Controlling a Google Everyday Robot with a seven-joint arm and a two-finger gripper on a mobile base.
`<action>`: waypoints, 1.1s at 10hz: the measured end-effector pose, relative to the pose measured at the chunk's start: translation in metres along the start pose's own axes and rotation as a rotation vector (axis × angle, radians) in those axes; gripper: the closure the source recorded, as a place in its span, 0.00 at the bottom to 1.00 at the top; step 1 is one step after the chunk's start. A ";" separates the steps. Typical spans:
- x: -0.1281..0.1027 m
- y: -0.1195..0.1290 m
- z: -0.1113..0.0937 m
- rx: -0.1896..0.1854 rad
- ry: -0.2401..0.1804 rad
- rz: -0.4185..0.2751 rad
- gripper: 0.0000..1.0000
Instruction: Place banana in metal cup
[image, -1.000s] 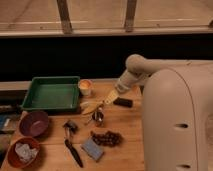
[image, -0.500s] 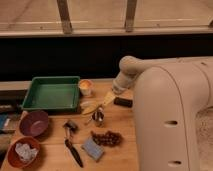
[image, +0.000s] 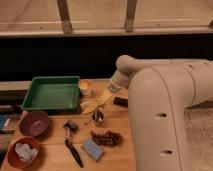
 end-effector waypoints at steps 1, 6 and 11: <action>-0.007 0.001 0.007 -0.016 -0.001 -0.021 0.22; -0.012 0.003 0.020 -0.055 -0.002 -0.033 0.22; -0.010 0.005 0.024 -0.070 0.009 -0.031 0.22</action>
